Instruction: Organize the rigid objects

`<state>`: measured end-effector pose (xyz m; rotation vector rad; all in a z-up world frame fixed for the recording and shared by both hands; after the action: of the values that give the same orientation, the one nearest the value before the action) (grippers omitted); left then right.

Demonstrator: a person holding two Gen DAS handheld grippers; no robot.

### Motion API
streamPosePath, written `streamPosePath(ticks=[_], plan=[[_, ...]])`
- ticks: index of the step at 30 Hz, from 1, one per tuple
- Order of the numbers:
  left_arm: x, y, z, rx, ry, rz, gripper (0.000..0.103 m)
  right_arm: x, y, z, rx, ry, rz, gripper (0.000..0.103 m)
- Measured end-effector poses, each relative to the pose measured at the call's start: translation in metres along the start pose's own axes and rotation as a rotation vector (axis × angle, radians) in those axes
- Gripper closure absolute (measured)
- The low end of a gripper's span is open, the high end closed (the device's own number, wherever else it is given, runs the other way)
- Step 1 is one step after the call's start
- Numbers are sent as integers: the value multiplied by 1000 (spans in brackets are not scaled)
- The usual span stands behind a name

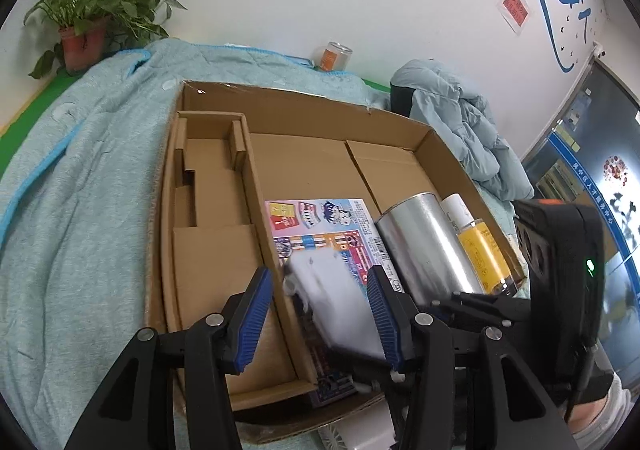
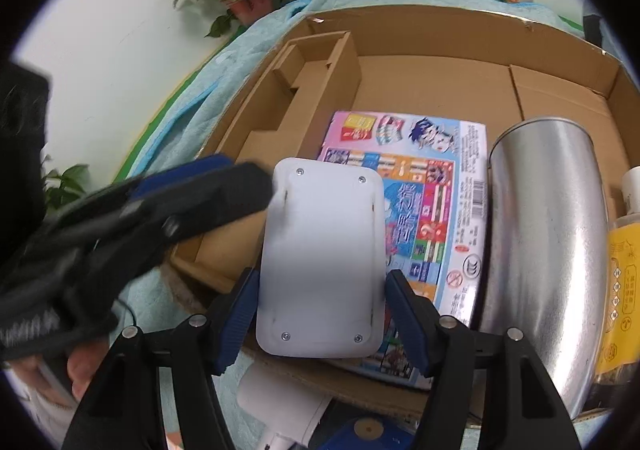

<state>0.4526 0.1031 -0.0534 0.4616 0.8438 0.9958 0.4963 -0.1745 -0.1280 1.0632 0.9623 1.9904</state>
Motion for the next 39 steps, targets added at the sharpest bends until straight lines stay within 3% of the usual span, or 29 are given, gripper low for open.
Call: streamPosePath(ticks=[7, 10, 13, 14, 15, 18, 20, 21, 22, 23, 24, 26, 30, 32, 33, 34, 35, 36, 38, 39], plan=[[5, 21, -6, -44, 27, 25, 57, 9, -4, 4, -17, -9, -109, 36], [6, 30, -12, -56, 23, 51, 57, 13, -4, -6, 7, -23, -25, 29], [8, 42, -20, -81, 19, 83, 53, 7, -5, -8, -7, -27, -30, 29], [9, 45, -22, -87, 20, 85, 53, 5, -6, -8, -5, -32, -40, 31], [8, 50, -26, -95, 19, 92, 53, 4, -7, -10, -2, -27, -38, 42], [5, 60, -36, -120, 2, 124, 53, 16, -2, -15, -28, 44, -60, 42], [-4, 73, -45, -162, -29, 160, 47, 23, 10, -19, -78, 101, -86, 42], [-11, 83, -51, -201, -53, 205, 31, 26, 22, -23, -137, 132, -120, 42], [-18, 93, -57, -246, -69, 252, 8, 31, 37, -28, -219, 173, -173, 39], [-23, 101, -62, -285, -83, 279, 0, 34, 53, -37, -298, 207, -219, 24], [-31, 110, -68, -338, -103, 296, 1, 36, 65, -44, -356, 223, -243, 12], [-45, 122, -79, -374, -132, 316, 1, 36, 83, -64, -422, 233, -261, 12], [-66, 127, -102, -365, -118, 330, 1, 23, 94, -92, -424, 180, -254, 12], [-74, 125, -113, -352, -119, 308, 11, 17, 99, -101, -423, 154, -248, 12], [-78, 123, -119, -342, -114, 281, 51, 15, 101, -106, -424, 147, -261, 24], [-81, 118, -124, -305, -104, 238, 100, 12, 102, -108, -424, 145, -279, 39], [-84, 113, -130, -265, -91, 203, 103, 11, 105, -113, -417, 140, -293, 74], [-88, 110, -134, -249, -83, 190, 102, 10, 106, -116, -401, 129, -288, 83], [-99, 109, -143, -259, -90, 194, 99, 6, 110, -125, -394, 106, -269, 82], [-104, 109, -146, -260, -91, 206, 77, 5, 113, -128, -403, 104, -261, 77]])
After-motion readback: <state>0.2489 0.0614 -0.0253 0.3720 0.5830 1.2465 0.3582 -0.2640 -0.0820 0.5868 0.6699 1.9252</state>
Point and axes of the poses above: each gripper's, at about its wrist camera, not at the fingertips, and y roughly against the way its jaws point, x to its left, z to its top, the point moved 4 cm from there along -y, roughly the way its jaws point, and after that the axes turned 4 degrees about -z, right-handed, at the moved point
